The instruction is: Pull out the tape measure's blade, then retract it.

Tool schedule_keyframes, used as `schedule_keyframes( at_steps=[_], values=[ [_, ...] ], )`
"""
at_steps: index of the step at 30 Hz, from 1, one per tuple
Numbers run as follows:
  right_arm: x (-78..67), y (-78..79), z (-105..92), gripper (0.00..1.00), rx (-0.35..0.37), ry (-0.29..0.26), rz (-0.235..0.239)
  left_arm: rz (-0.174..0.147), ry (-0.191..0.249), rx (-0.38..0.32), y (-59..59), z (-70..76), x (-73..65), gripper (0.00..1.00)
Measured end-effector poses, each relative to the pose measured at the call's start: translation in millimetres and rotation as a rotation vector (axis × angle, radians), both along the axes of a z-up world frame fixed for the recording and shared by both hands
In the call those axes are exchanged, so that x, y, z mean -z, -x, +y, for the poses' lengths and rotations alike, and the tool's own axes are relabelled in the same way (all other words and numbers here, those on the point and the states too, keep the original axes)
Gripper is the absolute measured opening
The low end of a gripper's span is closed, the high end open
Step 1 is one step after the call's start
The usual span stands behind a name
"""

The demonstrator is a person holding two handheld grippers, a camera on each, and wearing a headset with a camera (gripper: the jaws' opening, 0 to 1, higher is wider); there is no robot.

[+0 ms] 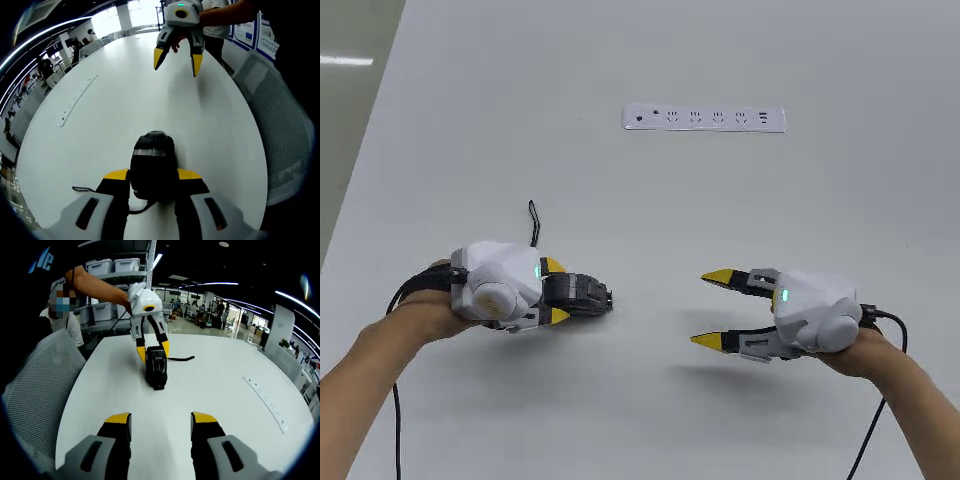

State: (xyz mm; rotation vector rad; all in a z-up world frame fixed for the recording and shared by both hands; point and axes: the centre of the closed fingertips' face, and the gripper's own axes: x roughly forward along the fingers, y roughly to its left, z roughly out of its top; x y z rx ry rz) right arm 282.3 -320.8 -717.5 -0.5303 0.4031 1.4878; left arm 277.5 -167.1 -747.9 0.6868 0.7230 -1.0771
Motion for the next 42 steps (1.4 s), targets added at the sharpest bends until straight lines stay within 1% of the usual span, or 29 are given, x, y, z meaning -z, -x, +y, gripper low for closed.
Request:
schedule_keyframes(
  at_steps=[5, 11, 18, 23, 31, 34, 36, 38, 42],
  values=[
    [5.3, -2.9, 17.0, 0.44, -0.019, -0.013, -0.003, 0.001, 0.002, -0.001, 0.4, -0.3, -0.2, 0.3],
    [13.8, -5.6, 40.6, 0.42, -0.044, -0.033, 0.01, -0.004, 0.003, -0.001, 0.8, -0.5, -0.1, 0.29],
    [27.5, -7.6, 59.9, 0.38, -0.085, -0.025, 0.029, -0.008, 0.022, -0.007, 0.7, -0.1, -0.9, 0.28],
    [33.9, -6.4, 70.8, 0.33, -0.117, -0.019, 0.034, -0.012, 0.034, -0.009, 0.6, -0.2, -1.5, 0.28],
    [49.0, -5.1, 84.1, 0.29, -0.147, -0.003, 0.052, -0.006, 0.044, -0.014, -0.4, -0.6, -1.5, 0.27],
    [51.4, -5.3, 89.9, 0.26, -0.158, -0.001, 0.057, -0.004, 0.046, -0.012, -0.6, -0.7, -1.5, 0.27],
    [55.1, -7.1, 93.6, 0.26, -0.161, 0.001, 0.055, -0.005, 0.049, -0.01, -1.1, -0.6, -1.4, 0.27],
    [56.7, -7.0, 97.2, 0.25, -0.165, 0.001, 0.063, -0.005, 0.052, -0.009, -1.1, -0.5, -1.5, 0.27],
    [59.7, -3.9, 102.9, 0.24, -0.183, 0.005, 0.065, -0.005, 0.06, -0.007, -0.9, -0.3, -1.6, 0.27]
  ],
)
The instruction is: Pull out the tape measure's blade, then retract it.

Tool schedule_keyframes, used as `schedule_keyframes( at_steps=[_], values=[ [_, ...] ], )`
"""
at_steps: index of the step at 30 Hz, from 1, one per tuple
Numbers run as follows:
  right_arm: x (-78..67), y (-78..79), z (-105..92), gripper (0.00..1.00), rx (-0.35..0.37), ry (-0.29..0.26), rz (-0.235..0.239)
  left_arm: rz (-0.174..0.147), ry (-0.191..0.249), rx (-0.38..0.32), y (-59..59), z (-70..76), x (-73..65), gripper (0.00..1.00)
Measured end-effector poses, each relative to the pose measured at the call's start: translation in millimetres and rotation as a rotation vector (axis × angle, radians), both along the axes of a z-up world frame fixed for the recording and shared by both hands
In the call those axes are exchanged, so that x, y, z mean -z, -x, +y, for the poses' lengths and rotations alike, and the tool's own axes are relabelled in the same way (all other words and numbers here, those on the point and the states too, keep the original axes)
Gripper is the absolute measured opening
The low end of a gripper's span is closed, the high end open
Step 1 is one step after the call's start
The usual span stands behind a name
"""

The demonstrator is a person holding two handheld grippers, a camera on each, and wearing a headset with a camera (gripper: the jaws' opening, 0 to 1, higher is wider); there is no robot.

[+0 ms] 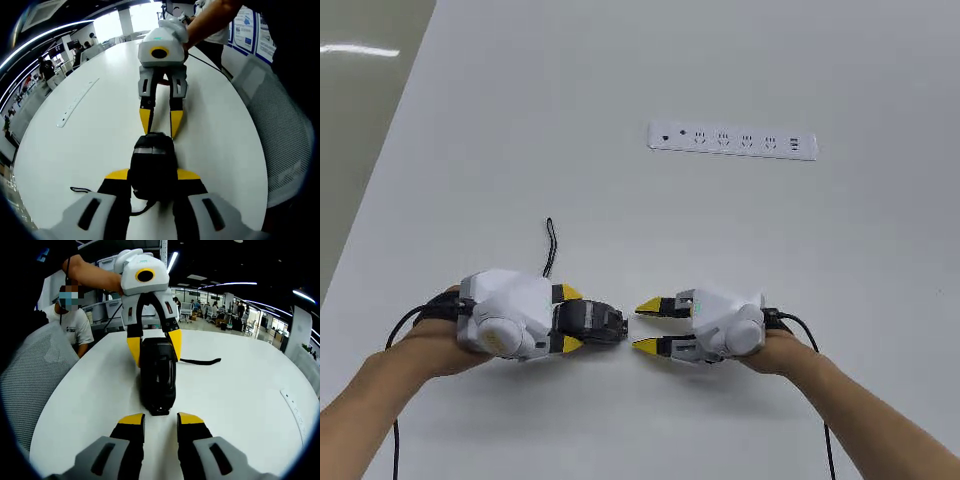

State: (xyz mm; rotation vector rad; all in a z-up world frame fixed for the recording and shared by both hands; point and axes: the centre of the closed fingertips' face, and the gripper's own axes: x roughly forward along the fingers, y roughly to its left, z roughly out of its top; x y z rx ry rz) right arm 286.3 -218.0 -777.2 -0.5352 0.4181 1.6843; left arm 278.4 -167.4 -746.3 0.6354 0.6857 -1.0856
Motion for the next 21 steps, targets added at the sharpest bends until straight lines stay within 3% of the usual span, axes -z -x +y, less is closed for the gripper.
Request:
schedule_keyframes(
  at_steps=[11, 21],
  values=[
    [9.7, 2.9, 9.1, 0.19, -0.039, 0.019, 0.008, -0.003, 0.028, 0.019, 0.5, 0.2, 0.1, 0.27],
    [10.1, 4.5, 9.5, 0.14, -0.031, 0.012, 0.053, 0.004, 0.051, 0.021, 0.1, 0.7, 0.3, 0.27]
  ],
)
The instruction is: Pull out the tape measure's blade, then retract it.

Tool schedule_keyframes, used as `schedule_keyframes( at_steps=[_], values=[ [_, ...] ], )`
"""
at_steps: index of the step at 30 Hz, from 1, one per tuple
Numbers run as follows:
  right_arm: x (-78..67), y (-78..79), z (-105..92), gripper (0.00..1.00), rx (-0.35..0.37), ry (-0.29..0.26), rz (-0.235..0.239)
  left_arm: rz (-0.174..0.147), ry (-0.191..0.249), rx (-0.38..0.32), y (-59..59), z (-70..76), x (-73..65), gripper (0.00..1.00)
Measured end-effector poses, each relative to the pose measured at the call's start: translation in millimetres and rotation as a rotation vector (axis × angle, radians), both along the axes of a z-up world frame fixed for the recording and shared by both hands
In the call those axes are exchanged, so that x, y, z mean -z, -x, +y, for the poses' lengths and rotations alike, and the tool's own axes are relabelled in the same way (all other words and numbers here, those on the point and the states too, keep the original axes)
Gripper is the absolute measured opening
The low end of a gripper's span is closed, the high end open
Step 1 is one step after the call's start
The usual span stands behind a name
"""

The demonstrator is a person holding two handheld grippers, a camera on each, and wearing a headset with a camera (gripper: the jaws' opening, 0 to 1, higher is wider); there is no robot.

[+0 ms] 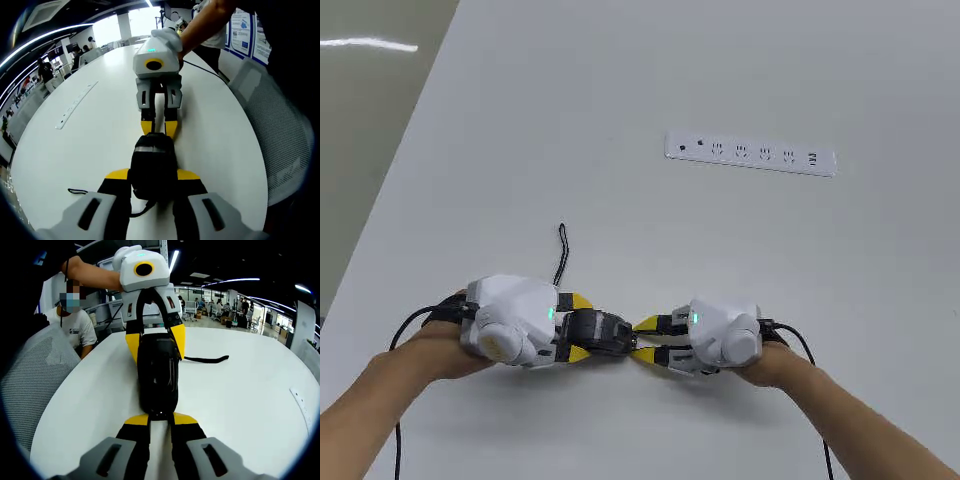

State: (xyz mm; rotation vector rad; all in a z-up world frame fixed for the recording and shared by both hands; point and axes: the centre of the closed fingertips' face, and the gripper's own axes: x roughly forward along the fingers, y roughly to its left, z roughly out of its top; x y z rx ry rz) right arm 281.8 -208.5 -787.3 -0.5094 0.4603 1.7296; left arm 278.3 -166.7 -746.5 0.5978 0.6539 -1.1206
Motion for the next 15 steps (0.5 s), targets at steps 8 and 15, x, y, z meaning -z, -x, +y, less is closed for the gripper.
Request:
schedule_keyframes(
  at_steps=[8, 15],
  values=[
    [0.7, 0.7, -0.1, 0.11, -0.009, 0.029, -0.016, 0.001, 0.0, 0.001, 0.6, -0.6, 0.1, 0.27],
    [0.3, 1.3, -0.7, 0.1, -0.017, 0.043, -0.017, 0.008, -0.004, 0.01, 0.7, -0.5, 0.8, 0.27]
  ],
)
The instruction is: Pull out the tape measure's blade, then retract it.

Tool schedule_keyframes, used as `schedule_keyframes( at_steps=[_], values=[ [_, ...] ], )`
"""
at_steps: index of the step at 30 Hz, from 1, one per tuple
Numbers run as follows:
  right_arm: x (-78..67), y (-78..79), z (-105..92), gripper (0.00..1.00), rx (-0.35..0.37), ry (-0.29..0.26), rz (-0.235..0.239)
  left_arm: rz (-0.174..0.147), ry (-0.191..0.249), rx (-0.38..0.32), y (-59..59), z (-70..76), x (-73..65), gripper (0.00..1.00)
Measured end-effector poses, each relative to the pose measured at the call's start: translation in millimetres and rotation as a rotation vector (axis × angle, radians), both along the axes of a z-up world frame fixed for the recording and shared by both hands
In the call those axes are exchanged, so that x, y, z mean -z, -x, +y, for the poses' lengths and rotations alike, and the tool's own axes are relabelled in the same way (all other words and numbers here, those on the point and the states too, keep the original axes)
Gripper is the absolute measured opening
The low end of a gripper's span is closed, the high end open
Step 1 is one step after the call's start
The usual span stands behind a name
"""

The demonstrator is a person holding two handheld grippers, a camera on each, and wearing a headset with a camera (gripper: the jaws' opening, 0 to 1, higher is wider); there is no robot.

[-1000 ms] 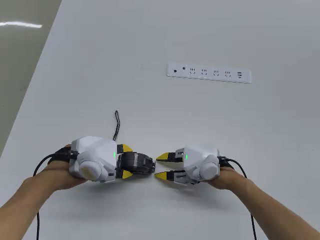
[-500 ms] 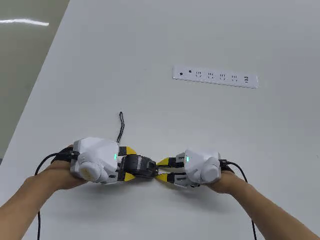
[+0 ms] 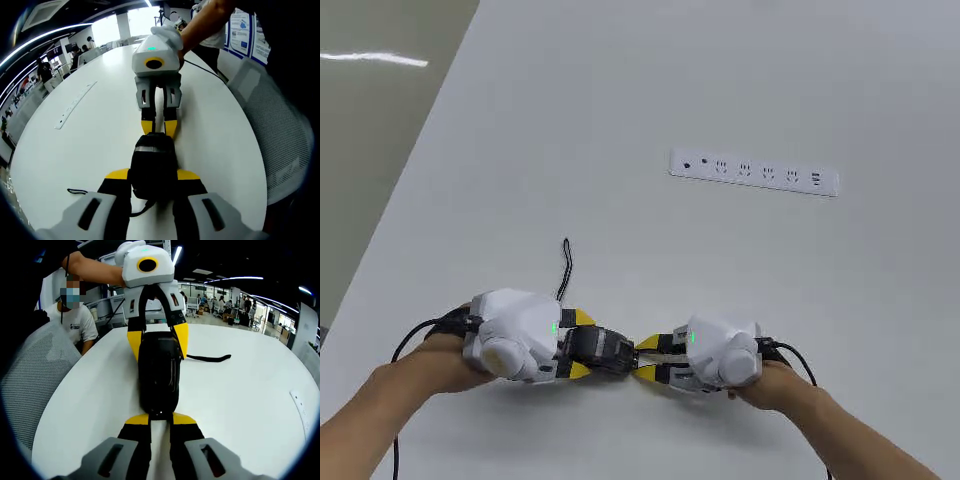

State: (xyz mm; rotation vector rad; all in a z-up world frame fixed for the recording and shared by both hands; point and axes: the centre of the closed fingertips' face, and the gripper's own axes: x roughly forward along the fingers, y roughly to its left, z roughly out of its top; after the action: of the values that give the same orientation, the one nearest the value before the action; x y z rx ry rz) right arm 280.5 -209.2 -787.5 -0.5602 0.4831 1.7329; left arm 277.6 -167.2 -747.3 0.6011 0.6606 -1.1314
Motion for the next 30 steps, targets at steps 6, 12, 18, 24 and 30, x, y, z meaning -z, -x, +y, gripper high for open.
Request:
schedule_keyframes(
  at_steps=[6, 12, 18, 24, 30],
  values=[
    [-2.5, -0.4, 0.0, 0.1, 0.002, 0.004, 0.006, 0.004, 0.004, -0.007, -0.2, 1.6, 0.1, 0.27],
    [-2.9, -0.2, 0.1, 0.1, -0.015, 0.011, -0.01, 0.005, 0.002, -0.009, 0.0, 1.3, 0.3, 0.27],
    [-5.0, -0.1, 0.7, 0.1, -0.022, 0.009, -0.005, 0.01, 0.005, -0.019, 0.6, 3.3, -0.3, 0.27],
    [-5.0, -0.4, -2.5, 0.09, -0.031, 0.018, -0.01, 0.011, 0.004, -0.025, 0.7, 2.8, -0.5, 0.26],
    [-3.1, -3.5, -13.4, 0.09, -0.034, 0.037, -0.014, 0.013, 0.003, -0.027, -0.1, 1.5, 0.3, 0.26]
  ],
)
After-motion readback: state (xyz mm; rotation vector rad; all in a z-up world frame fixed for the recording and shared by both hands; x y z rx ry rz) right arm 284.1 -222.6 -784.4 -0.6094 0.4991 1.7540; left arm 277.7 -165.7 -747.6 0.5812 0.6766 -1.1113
